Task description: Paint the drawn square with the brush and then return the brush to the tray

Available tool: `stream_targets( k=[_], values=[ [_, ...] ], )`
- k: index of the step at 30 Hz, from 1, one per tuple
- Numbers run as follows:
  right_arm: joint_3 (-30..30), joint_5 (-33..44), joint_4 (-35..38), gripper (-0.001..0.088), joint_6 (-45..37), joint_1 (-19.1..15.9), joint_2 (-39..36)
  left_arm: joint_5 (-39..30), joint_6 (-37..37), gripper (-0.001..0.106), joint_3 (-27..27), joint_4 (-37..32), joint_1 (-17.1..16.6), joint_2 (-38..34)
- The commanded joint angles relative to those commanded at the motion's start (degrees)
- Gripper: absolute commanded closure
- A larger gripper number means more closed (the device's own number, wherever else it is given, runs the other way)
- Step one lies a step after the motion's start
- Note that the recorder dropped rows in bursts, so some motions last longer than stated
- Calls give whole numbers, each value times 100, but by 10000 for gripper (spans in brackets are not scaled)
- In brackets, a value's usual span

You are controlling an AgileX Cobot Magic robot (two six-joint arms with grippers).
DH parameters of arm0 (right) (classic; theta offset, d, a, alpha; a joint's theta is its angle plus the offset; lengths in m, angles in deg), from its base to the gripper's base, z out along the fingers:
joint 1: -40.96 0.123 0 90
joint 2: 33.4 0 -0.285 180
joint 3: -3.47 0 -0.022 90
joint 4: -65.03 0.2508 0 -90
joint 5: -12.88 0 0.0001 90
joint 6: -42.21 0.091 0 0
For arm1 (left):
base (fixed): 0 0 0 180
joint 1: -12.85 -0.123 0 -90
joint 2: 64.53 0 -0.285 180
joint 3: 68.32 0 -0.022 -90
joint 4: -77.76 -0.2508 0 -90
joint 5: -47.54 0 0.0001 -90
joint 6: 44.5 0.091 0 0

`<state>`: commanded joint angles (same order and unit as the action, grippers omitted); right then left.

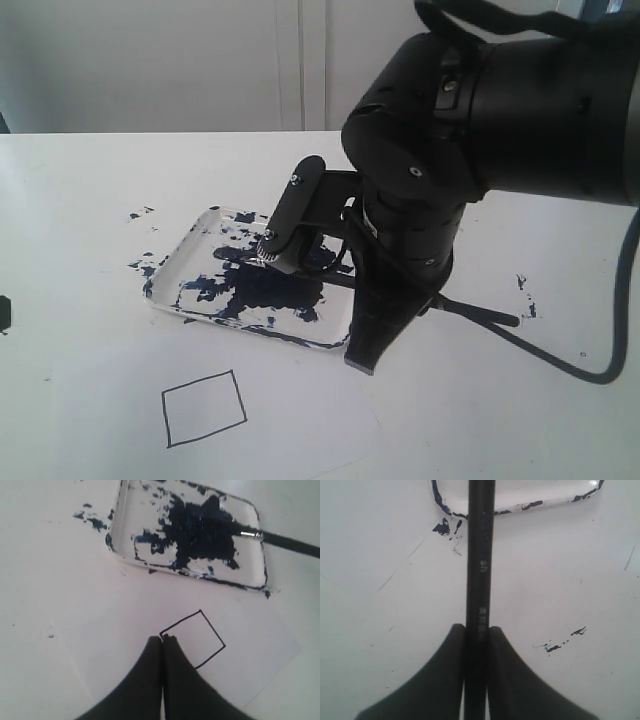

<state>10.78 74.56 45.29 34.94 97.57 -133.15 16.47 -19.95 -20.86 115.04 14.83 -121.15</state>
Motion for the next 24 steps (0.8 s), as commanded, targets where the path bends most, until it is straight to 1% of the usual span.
stream_targets(
  k=[3, 5, 8, 12, 24],
  values=[
    [0, 0, 93, 868, 0, 0, 0, -206, 623, 1053, -12, 0, 0, -671],
    [0, 0, 162, 868, 0, 0, 0, -129, 652, 1053, -12, 49, 0, -819],
    [0, 0, 168, 868, 0, 0, 0, 141, 652, 1053, -12, 373, 0, -817],
    [0, 0, 168, 868, 0, 0, 0, 133, 613, 1053, -12, 728, 0, -817],
    [0, -11, 181, 868, -14, 0, 0, 154, 613, 1053, -12, 741, 0, -817]
  ],
)
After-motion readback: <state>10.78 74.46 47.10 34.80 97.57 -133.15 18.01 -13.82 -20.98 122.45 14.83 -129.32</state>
